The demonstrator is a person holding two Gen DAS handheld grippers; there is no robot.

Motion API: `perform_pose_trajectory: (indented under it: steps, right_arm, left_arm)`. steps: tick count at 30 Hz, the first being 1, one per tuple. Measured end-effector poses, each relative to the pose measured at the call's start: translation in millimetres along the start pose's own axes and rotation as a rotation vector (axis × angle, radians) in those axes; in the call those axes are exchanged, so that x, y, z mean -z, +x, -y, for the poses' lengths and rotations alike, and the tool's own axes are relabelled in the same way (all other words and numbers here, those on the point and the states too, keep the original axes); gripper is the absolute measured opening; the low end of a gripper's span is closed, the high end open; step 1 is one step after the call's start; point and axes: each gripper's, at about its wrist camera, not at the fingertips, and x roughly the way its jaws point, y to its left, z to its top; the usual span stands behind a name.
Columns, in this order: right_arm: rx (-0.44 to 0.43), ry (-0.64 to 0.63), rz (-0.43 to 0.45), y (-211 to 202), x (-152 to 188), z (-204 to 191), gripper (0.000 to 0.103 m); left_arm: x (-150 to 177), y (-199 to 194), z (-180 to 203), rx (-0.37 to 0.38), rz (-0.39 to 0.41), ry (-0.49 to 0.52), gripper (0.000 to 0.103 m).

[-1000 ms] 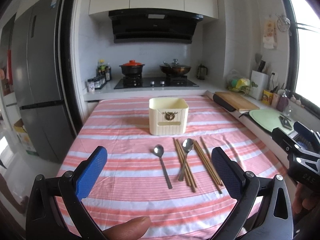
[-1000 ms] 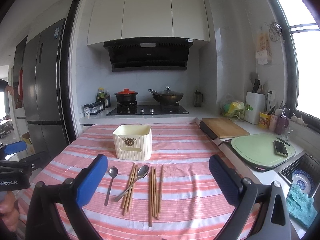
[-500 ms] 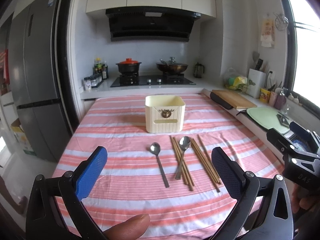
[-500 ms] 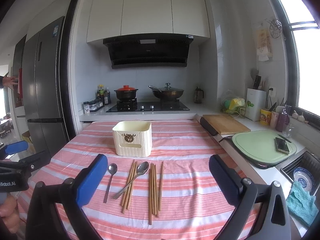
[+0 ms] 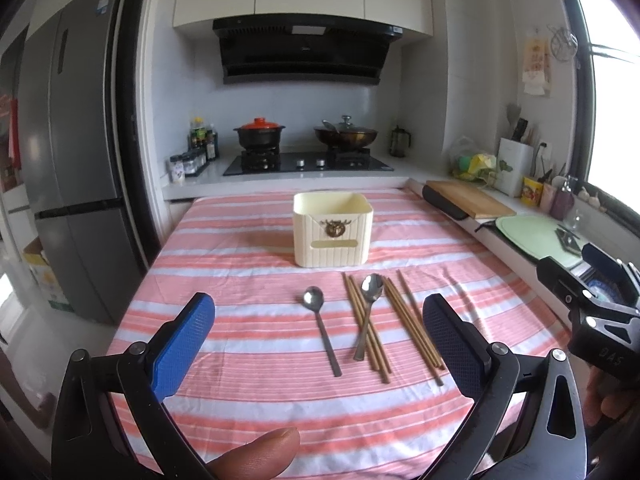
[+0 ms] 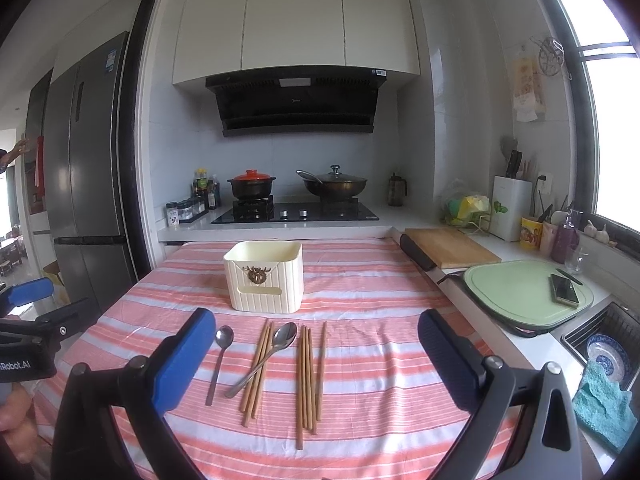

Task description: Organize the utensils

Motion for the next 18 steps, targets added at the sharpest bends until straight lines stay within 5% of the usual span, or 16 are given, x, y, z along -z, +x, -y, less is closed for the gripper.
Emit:
perform_pose_trajectory:
  steps: [18]
  right_arm:
    - [-0.004, -0.004, -0.001, -1, 0, -2, 0.103]
  left_arm:
    - [1, 4, -12, -0.022, -0.017, -0.030, 0.103]
